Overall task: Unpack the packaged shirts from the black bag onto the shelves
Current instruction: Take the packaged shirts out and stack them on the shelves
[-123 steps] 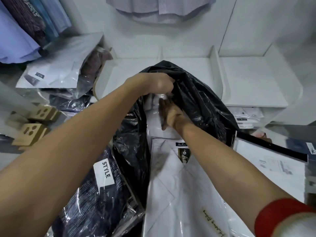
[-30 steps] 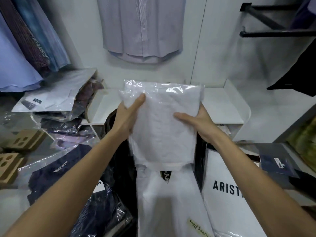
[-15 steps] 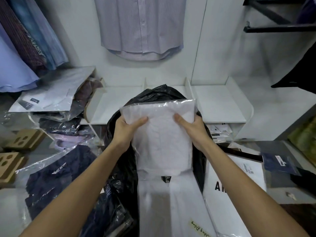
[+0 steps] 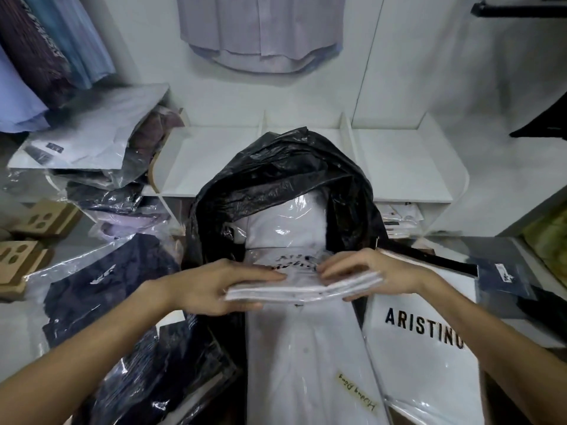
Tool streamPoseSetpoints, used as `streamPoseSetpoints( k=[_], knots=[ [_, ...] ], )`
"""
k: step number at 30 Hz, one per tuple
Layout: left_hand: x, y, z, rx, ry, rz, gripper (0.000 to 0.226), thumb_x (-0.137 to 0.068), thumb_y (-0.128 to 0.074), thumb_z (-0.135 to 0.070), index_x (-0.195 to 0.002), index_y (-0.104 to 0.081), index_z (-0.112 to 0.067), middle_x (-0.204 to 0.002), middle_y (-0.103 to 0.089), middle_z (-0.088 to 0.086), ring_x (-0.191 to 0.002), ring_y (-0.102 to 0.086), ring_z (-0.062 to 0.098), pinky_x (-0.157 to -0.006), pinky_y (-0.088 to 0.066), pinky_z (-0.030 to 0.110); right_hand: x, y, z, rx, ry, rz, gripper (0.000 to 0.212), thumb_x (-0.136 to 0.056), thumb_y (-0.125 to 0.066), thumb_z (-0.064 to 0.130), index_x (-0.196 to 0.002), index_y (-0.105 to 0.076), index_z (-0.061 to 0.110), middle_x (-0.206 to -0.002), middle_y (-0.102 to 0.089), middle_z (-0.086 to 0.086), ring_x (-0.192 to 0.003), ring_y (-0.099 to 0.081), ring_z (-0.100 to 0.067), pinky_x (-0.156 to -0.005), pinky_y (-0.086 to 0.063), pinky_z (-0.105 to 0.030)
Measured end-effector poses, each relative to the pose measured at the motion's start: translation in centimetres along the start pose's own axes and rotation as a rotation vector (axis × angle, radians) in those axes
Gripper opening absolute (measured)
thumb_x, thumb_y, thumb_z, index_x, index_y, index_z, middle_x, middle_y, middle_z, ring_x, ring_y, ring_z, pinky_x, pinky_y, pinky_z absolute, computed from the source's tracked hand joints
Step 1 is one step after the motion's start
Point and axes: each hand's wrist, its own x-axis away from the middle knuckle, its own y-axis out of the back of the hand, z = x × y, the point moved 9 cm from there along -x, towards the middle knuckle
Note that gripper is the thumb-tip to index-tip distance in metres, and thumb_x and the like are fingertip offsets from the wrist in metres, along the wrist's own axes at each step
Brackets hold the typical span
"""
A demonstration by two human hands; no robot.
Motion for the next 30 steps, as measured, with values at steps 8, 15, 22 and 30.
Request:
streamPoseSetpoints(
  k=[8, 15, 22, 30],
  knots=[
    [1.1, -7.0, -0.8, -0.037, -0.009, 0.302, 0.06, -0.105, -0.052, -0.043, -0.155, -0.021, -0.053, -0.167, -0.024, 0.002, -0.154, -0.014, 0.003, -0.126, -0.015, 0.025, 0.4, -1.7, -5.1, 0.782, -0.049, 0.141, 0.069, -0.1, -0.06, 0.031, -0.152, -0.025, 0.06, -0.167, -0.02, 0.016, -0.148, -0.024, -0.009, -0.116, -0.028, -0.036],
    [2.5, -13.9, -0.8, -0.316, -0.079, 0.539, 0.069, -0.094, -0.03, -0.071, -0.156, -0.006, -0.055, -0.169, -0.013, 0.016, -0.156, -0.015, 0.027, -0.124, -0.025, 0.045, 0.5, -6.7, -7.3, 0.747, -0.043, 0.283, 0.085, -0.079, -0.048, -0.009, -0.138, -0.054, 0.051, -0.135, -0.049, 0.009, -0.119, -0.047, -0.019, -0.094, -0.05, -0.039],
    [0.7, -15.2, -1.0, -0.278, -0.002, 0.731, 0.11, -0.081, -0.082, -0.038, -0.159, -0.004, -0.049, -0.17, -0.008, 0.005, -0.15, -0.027, 0.032, -0.121, -0.028, 0.045, 0.7, -9.5, -7.5, 0.896, -0.02, 0.479, 0.067, -0.082, -0.063, 0.002, -0.133, -0.057, 0.046, -0.129, -0.043, 0.009, -0.109, -0.044, -0.018, -0.091, -0.047, -0.038],
    [-9.4, -4.0, 5.3, -0.134, 0.488, 0.052, 0.07, -0.081, -0.037, -0.054, -0.134, -0.056, -0.011, -0.133, -0.058, 0.018, -0.129, -0.052, 0.035, -0.108, -0.041, 0.04, -9.4, -4.9, -5.9, 0.452, -0.185, -0.041, 0.028, -0.092, -0.064, 0.023, -0.118, -0.072, 0.018, -0.121, -0.066, -0.007, -0.112, -0.062, -0.022, -0.103, -0.049, -0.039]
  ],
)
